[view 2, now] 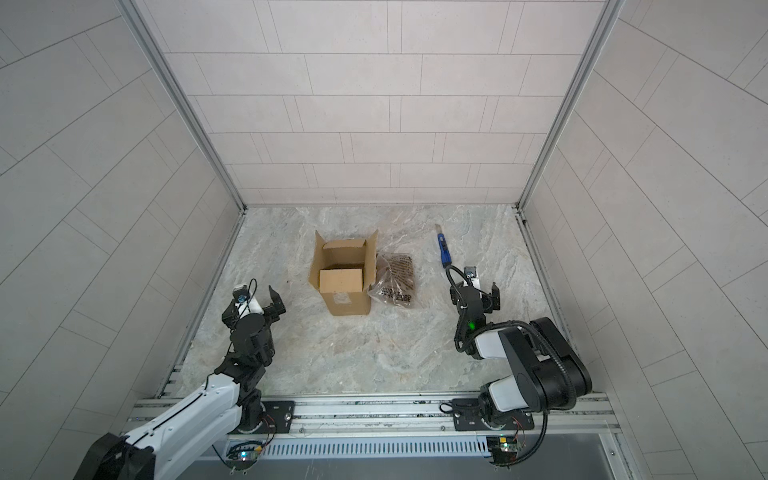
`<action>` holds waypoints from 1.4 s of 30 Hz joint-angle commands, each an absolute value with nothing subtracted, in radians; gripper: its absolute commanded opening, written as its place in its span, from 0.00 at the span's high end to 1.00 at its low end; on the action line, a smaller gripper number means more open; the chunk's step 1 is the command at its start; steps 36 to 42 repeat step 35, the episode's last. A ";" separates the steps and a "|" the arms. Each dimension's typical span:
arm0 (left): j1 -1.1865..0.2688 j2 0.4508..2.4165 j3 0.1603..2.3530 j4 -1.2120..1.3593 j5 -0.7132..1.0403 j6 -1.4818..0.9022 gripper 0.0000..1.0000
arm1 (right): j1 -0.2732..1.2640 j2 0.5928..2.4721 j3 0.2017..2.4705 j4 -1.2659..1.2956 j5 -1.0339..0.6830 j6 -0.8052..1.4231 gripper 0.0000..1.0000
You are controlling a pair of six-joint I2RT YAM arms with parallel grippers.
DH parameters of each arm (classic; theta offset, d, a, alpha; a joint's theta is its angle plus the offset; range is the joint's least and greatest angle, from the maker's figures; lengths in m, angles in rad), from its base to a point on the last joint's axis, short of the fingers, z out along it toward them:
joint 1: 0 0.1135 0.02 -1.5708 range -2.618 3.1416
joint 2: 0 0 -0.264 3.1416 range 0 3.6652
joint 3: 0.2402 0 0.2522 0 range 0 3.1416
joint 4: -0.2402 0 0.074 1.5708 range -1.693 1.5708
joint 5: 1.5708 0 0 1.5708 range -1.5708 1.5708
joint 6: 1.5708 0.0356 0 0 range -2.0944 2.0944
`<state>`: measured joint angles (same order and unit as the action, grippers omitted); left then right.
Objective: Unpack the express box
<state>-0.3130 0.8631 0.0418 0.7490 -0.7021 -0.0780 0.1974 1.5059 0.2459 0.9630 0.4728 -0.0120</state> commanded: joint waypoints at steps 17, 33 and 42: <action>-0.090 1.478 0.316 1.050 -0.325 -0.048 0.00 | 0.096 1.581 0.386 0.926 0.217 0.004 0.01; -0.118 1.479 0.353 0.970 -0.347 -0.025 0.00 | 0.090 1.582 0.389 0.917 0.212 0.009 0.00; -0.122 1.467 0.336 0.992 -0.344 -0.018 0.00 | 0.089 1.581 0.390 0.920 0.211 0.010 0.00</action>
